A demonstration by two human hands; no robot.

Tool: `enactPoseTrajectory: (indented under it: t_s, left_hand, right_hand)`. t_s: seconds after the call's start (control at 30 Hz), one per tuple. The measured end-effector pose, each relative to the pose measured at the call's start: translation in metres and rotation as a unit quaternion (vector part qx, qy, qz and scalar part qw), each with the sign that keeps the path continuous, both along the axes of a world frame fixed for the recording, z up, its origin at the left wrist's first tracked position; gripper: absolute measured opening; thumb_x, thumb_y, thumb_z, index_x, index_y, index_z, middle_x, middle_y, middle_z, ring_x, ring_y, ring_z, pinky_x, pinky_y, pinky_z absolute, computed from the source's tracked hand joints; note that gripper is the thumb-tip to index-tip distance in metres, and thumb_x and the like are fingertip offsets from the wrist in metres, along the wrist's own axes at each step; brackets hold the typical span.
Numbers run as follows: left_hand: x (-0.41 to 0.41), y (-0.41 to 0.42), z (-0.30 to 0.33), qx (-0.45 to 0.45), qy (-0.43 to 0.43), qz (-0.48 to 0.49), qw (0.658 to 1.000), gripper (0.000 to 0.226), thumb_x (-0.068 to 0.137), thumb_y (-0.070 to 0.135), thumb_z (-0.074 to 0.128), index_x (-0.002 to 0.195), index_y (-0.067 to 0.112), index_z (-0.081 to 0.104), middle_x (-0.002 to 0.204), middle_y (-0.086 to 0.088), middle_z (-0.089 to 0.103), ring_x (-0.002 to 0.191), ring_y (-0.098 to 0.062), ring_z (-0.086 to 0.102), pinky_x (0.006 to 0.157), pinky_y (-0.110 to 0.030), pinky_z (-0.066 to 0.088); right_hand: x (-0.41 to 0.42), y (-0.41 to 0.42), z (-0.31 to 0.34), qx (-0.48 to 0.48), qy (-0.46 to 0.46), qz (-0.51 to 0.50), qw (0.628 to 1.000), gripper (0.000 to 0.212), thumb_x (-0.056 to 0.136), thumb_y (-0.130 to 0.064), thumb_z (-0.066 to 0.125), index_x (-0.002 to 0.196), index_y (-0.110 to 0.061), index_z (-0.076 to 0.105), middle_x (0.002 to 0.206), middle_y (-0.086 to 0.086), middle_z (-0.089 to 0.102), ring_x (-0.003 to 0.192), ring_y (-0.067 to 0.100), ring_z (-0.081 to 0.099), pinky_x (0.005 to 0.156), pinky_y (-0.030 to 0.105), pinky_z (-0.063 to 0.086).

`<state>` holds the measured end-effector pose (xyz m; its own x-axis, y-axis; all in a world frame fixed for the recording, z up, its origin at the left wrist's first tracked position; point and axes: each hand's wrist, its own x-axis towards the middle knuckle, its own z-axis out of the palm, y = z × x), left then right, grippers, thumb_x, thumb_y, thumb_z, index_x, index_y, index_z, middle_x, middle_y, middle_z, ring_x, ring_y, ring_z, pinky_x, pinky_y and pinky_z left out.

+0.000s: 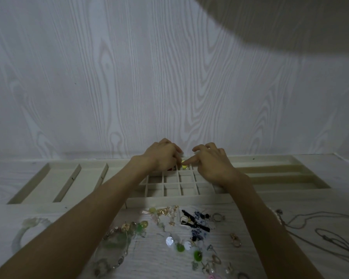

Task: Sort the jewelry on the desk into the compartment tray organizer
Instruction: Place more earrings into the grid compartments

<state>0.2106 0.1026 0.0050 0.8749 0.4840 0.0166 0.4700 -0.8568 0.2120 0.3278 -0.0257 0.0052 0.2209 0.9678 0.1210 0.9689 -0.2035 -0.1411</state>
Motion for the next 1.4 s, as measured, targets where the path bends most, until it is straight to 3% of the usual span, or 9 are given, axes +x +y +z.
enactPoseTrajectory:
  t_s: [0.27, 0.47, 0.63, 0.77, 0.9, 1.07, 1.2, 1.33, 1.4]
  left_hand:
    - [0.001, 0.000, 0.000, -0.006, 0.001, 0.006, 1.000, 0.032, 0.093, 0.015, 0.046, 0.111, 0.024, 0.070, 0.140, 0.010, 0.048, 0.131, -0.016, 0.029, 0.105, -0.033, 0.030]
    - [0.000, 0.003, -0.002, -0.015, -0.003, 0.014, 1.000, 0.033, 0.091, 0.014, 0.047, 0.112, 0.024, 0.069, 0.139, 0.009, 0.049, 0.131, -0.017, 0.032, 0.105, -0.035, 0.034]
    - [0.000, 0.005, 0.003, -0.035, -0.015, 0.024, 0.999, 0.031, 0.090, 0.013, 0.048, 0.109, 0.023, 0.071, 0.137, 0.005, 0.052, 0.123, -0.017, 0.047, 0.100, -0.037, 0.043]
    - [-0.011, -0.001, 0.020, -0.002, -0.043, 0.008, 0.999, 0.026, 0.091, 0.020, 0.052, 0.107, 0.026, 0.071, 0.135, 0.008, 0.054, 0.127, -0.017, 0.042, 0.102, -0.039, 0.040]
    - [-0.041, -0.021, 0.038, -0.045, -0.139, 0.025, 0.989, 0.032, 0.089, 0.011, 0.049, 0.108, 0.026, 0.070, 0.138, 0.003, 0.052, 0.126, -0.017, 0.047, 0.102, -0.041, 0.041]
    - [-0.097, -0.055, 0.031, -0.127, -0.206, 0.046, 0.969, 0.027, 0.092, 0.015, 0.052, 0.101, 0.036, 0.068, 0.130, 0.011, 0.057, 0.121, -0.009, 0.050, 0.100, -0.034, 0.041]
    - [-0.136, -0.083, 0.007, -0.138, -0.244, 0.080, 0.957, 0.033, 0.089, 0.008, 0.054, 0.101, 0.035, 0.070, 0.119, 0.016, 0.062, 0.111, -0.003, 0.055, 0.087, -0.022, 0.043]
    - [-0.148, -0.110, -0.020, -0.184, -0.294, 0.091, 0.934, 0.033, 0.088, 0.008, 0.056, 0.100, 0.034, 0.072, 0.111, 0.015, 0.066, 0.102, -0.003, 0.060, 0.087, -0.035, 0.052]
    - [-0.148, -0.120, -0.026, -0.179, -0.305, 0.090, 0.931, 0.034, 0.088, 0.008, 0.055, 0.097, 0.037, 0.071, 0.108, 0.020, 0.066, 0.097, 0.002, 0.059, 0.084, -0.033, 0.053]
  right_hand:
    - [0.001, 0.000, 0.001, 0.009, 0.050, -0.021, 0.999, 0.046, 0.090, -0.004, 0.044, 0.115, -0.037, 0.064, 0.132, -0.003, 0.050, 0.124, 0.020, 0.033, 0.094, 0.031, 0.022]
    - [0.002, 0.002, 0.000, 0.072, 0.109, -0.034, 0.991, 0.055, 0.084, 0.006, 0.040, 0.107, -0.035, 0.069, 0.124, 0.001, 0.059, 0.119, 0.024, 0.045, 0.099, 0.038, 0.034]
    - [0.010, 0.001, 0.005, 0.126, 0.115, -0.059, 0.984, 0.051, 0.084, 0.006, 0.042, 0.101, -0.032, 0.071, 0.123, 0.004, 0.062, 0.118, 0.024, 0.048, 0.102, 0.042, 0.036]
    - [0.017, -0.007, 0.020, 0.146, 0.117, -0.056, 0.981, 0.047, 0.088, 0.003, 0.042, 0.100, -0.031, 0.072, 0.124, 0.003, 0.062, 0.122, 0.023, 0.048, 0.104, 0.043, 0.037]
    - [0.011, -0.026, 0.049, 0.113, 0.156, 0.001, 0.981, 0.031, 0.096, -0.013, 0.045, 0.104, -0.030, 0.069, 0.127, -0.002, 0.059, 0.114, 0.016, 0.054, 0.099, 0.034, 0.042]
    - [-0.019, -0.060, 0.059, 0.043, 0.159, 0.068, 0.984, 0.023, 0.095, -0.019, 0.050, 0.104, -0.029, 0.069, 0.111, -0.006, 0.064, 0.097, 0.009, 0.056, 0.088, 0.029, 0.046]
    - [-0.043, -0.098, 0.041, 0.001, 0.148, 0.086, 0.985, 0.018, 0.091, -0.024, 0.057, 0.102, -0.033, 0.069, 0.101, -0.016, 0.062, 0.093, 0.003, 0.056, 0.082, 0.027, 0.046]
    - [-0.063, -0.116, 0.018, 0.005, 0.170, 0.096, 0.981, 0.015, 0.087, -0.029, 0.063, 0.100, -0.033, 0.071, 0.095, -0.020, 0.064, 0.086, -0.004, 0.055, 0.075, 0.015, 0.044]
    - [-0.071, -0.119, 0.010, 0.002, 0.178, 0.093, 0.980, 0.015, 0.085, -0.030, 0.066, 0.098, -0.030, 0.072, 0.089, -0.020, 0.063, 0.081, -0.006, 0.055, 0.069, 0.009, 0.041]
